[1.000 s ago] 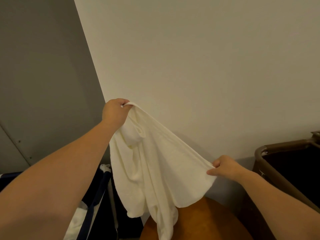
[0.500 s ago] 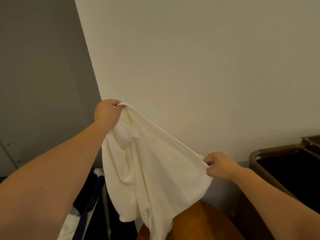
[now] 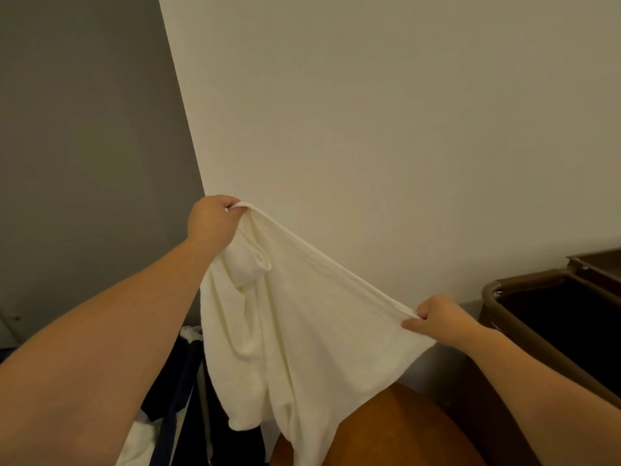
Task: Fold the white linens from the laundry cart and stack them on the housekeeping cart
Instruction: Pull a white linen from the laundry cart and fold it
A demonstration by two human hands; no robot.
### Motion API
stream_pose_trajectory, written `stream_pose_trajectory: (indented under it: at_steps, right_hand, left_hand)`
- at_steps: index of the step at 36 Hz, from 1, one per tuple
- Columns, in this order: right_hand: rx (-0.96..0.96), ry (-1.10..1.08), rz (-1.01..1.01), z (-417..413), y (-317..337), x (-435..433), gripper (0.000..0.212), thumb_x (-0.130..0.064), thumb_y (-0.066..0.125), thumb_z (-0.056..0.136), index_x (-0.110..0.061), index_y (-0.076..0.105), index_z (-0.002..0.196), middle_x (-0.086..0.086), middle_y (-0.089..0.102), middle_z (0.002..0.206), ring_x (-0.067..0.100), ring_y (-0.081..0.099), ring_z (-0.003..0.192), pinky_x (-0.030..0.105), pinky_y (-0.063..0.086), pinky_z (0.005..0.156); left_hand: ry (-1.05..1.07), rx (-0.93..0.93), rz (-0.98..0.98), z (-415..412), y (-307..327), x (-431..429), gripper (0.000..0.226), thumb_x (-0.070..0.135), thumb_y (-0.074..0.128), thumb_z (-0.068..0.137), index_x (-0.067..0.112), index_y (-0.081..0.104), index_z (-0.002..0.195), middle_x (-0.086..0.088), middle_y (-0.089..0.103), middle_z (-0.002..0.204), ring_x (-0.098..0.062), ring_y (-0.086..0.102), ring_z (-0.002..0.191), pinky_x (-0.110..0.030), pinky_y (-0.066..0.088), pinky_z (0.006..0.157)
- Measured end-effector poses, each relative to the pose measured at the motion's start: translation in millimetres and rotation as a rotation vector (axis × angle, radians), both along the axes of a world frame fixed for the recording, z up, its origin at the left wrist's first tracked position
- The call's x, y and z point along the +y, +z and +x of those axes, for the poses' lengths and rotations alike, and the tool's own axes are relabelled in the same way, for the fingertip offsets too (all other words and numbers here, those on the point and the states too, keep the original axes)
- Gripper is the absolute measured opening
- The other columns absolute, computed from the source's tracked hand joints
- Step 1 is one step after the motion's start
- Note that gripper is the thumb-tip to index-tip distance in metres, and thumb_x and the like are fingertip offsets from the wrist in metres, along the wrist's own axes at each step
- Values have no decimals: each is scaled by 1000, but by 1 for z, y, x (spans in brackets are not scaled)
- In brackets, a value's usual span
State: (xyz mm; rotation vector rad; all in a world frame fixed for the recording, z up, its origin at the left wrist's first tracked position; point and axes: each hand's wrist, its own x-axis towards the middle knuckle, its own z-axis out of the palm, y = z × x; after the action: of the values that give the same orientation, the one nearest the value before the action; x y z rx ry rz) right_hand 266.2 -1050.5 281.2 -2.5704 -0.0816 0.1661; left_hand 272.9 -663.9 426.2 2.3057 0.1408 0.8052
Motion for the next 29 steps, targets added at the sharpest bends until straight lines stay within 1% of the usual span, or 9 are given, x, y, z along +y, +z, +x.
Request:
stream_pose_trajectory:
  at_steps: [3, 6, 9, 11, 15, 20, 23, 26, 29]
  right_hand:
    - [8, -79, 18, -5, 2, 6, 38, -39, 71, 84, -9, 62, 63, 4, 49, 60, 14, 47, 54, 24, 37, 54]
    - [-17, -101, 79, -11, 4, 15, 33, -32, 75, 81, -7, 61, 63, 6, 50, 60, 17, 48, 56, 26, 39, 55]
    - [-62, -68, 117, -19, 2, 24, 30, -26, 78, 78, -8, 59, 63, 6, 51, 60, 18, 50, 57, 27, 41, 58]
    - [-66, -36, 103, -24, 1, 30, 27, -26, 78, 78, -8, 62, 66, 6, 56, 63, 18, 54, 61, 26, 45, 60]
    - [-73, -8, 82, -28, -2, 35, 20, -29, 79, 76, -14, 66, 71, 6, 63, 71, 21, 61, 70, 31, 53, 69]
    - [-59, 1, 100, -31, -7, 36, 10, -24, 78, 78, -24, 68, 80, 0, 66, 80, 18, 62, 77, 24, 52, 71]
    - [-58, -24, 154, -31, -12, 32, 14, -16, 75, 81, -26, 68, 87, 0, 69, 85, 18, 64, 83, 27, 53, 77]
    - [-99, -56, 202, -29, -17, 27, 12, -14, 72, 84, -23, 69, 91, 0, 68, 85, 19, 64, 83, 23, 48, 71]
    - [-132, -110, 282, -26, -17, 23, 3, -15, 70, 85, -18, 71, 86, 7, 67, 81, 24, 62, 78, 25, 46, 67]
  left_hand:
    - [-3, -1, -18, -2, -2, 7, 20, 25, 58, 93, 12, 73, 92, -10, 71, 92, -27, 63, 88, -40, 51, 83]
    - [-25, 9, -49, -2, -6, 13, 20, 25, 59, 93, 13, 74, 96, -7, 71, 95, -26, 64, 92, -42, 52, 86]
    - [-48, 24, -44, -3, -12, 15, 19, 25, 58, 93, 15, 74, 96, -4, 71, 94, -23, 63, 90, -37, 52, 84]
    - [-59, 32, -39, -2, -17, 19, 19, 25, 58, 93, 15, 74, 96, -2, 71, 92, -21, 63, 88, -33, 50, 79]
    - [-57, 43, -22, -3, -25, 27, 19, 26, 58, 94, 16, 74, 96, -1, 70, 90, -19, 61, 86, -28, 45, 74]
    - [-56, 48, -16, -2, -30, 36, 19, 25, 58, 93, 14, 74, 92, -5, 71, 89, -23, 63, 86, -36, 50, 78]
    - [-57, 54, -23, -2, -33, 37, 19, 25, 59, 93, 15, 74, 95, -5, 71, 92, -23, 63, 88, -37, 52, 82]
    - [-60, 75, -36, -1, -37, 37, 20, 26, 58, 93, 14, 74, 97, -6, 71, 94, -25, 64, 90, -41, 53, 85]
    - [-49, 77, -51, -1, -40, 34, 20, 26, 59, 93, 14, 74, 99, -4, 71, 95, -23, 63, 91, -37, 52, 84]
